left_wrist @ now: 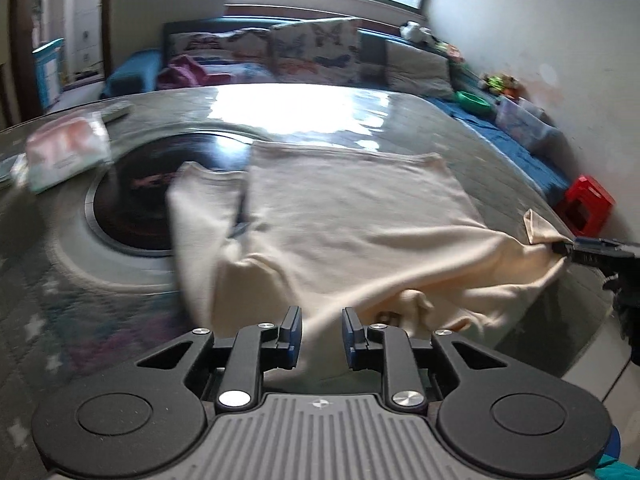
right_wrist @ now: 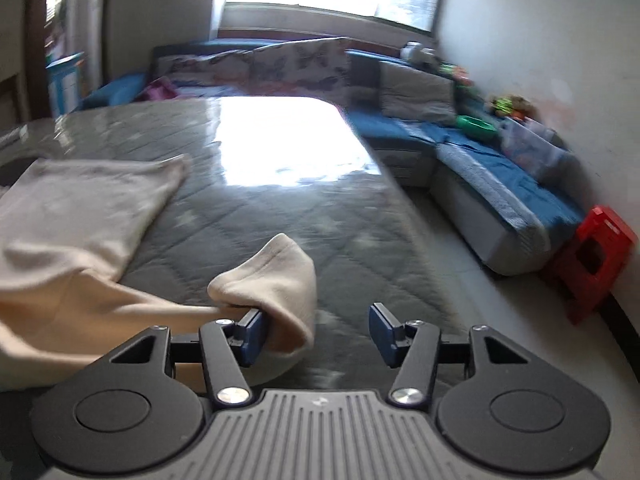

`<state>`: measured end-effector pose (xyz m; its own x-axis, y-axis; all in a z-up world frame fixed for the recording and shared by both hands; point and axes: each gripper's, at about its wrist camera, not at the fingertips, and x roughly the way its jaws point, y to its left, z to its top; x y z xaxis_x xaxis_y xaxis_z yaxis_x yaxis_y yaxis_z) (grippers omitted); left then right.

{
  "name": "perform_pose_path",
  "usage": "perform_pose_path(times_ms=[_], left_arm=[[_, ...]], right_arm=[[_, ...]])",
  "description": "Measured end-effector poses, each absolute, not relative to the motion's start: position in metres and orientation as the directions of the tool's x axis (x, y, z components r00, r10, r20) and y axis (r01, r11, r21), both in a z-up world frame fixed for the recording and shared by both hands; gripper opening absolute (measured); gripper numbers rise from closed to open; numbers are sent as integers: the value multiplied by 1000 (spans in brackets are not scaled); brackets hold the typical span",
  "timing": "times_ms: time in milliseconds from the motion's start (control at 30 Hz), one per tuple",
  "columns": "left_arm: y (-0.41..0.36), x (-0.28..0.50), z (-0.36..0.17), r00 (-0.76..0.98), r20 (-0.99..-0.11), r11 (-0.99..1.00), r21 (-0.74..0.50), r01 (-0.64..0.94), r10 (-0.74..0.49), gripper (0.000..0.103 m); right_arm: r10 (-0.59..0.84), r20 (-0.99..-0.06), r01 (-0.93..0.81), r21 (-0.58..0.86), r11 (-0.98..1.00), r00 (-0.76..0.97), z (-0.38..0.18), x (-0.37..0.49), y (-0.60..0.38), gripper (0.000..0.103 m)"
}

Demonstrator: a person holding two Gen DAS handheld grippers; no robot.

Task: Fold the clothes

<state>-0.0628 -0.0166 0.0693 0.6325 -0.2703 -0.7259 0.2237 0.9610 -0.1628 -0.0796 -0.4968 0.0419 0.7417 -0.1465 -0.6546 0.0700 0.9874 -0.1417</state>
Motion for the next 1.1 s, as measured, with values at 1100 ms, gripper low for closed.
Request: perform_pose_path(times_ms=[1100], left_arm=[[-59,-91,67,588,-659,832,-105,545,-468,1]], right_arm=[[380,-651,-506,-8,863,658,93,-113,-380,55]])
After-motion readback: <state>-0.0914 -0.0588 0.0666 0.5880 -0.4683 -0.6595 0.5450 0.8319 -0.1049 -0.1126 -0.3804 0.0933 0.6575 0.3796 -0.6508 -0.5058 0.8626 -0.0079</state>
